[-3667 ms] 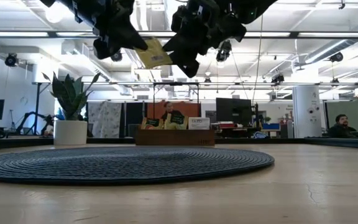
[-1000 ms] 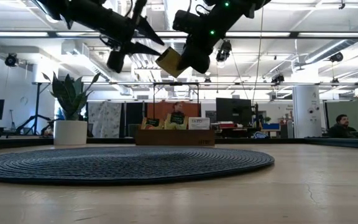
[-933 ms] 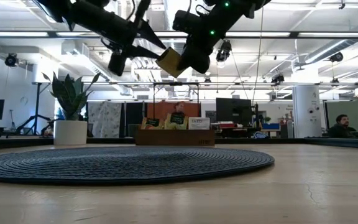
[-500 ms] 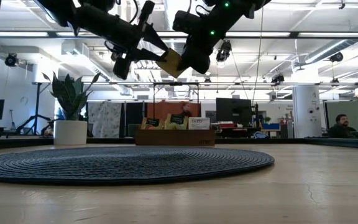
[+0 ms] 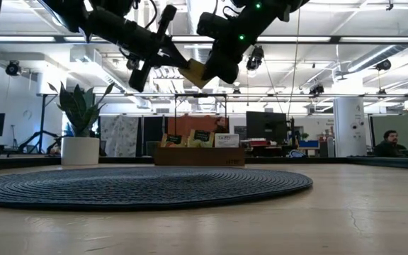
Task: Pick & Place Tea
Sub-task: Put the yellow tea bag into the middle section of the wooden organizer
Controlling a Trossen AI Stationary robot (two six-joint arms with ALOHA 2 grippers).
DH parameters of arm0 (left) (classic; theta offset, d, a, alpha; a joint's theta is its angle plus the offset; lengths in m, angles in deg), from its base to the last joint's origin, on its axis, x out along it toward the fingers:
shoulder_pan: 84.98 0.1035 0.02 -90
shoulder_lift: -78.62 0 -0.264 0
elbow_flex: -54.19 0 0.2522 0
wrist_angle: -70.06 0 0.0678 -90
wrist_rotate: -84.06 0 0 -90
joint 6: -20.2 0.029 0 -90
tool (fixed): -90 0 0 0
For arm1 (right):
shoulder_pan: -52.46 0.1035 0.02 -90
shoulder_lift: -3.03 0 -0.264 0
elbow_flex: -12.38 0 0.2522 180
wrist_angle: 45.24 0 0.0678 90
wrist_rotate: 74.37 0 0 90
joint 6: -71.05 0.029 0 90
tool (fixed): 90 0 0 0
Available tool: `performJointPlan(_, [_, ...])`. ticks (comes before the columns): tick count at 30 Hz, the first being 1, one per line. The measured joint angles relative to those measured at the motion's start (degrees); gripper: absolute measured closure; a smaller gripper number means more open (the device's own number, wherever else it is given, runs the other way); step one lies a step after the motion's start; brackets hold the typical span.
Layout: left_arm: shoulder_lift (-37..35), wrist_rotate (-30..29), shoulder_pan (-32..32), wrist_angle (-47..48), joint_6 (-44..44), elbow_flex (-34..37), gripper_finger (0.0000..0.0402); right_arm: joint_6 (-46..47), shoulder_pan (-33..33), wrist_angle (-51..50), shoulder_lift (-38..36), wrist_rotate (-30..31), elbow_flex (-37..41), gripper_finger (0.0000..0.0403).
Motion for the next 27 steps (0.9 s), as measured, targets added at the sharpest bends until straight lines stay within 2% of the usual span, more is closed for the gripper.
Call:
performJointPlan(6, [0.0, -1.0, 0.4, 0.1, 1.8, 0.0, 0.0400, 5.2, -0.2, -0.1, 0.0, -3.5, 0.0, 0.0372])
performJointPlan(10, [0.0, -1.6, 1.4, 0.2, 3.2, 0.0, 0.0401, 5.7, 0.1, -0.5, 0.0, -6.2, 0.0, 0.0328])
performJointPlan(16, [0.0, -1.4, 4.7, 0.5, 8.0, -0.2, 0.0401, 9.4, 0.1, -5.6, -0.7, -6.5, 0.1, 0.0261])
performJointPlan(19, [0.0, 0.6, 6.3, 4.4, 12.9, -2.2, 0.0401, 15.0, 0.2, -12.0, -2.3, -7.9, 0.2, 0.0242])
performJointPlan(21, [0.0, 1.4, 6.9, 8.3, 16.6, -4.5, 0.0401, 20.5, -0.3, -15.8, -4.2, -10.9, 1.0, 0.0236])
performJointPlan(24, [0.3, 3.6, 7.6, 13.5, 23.8, -8.4, 0.0401, 26.3, -1.2, -16.6, -7.9, -14.4, 4.0, 0.0236])
performJointPlan(27, [1.8, 9.4, 8.6, 19.5, 33.6, -13.4, 0.0401, 31.1, -2.1, -16.3, -12.5, -14.7, 8.1, 0.0243])
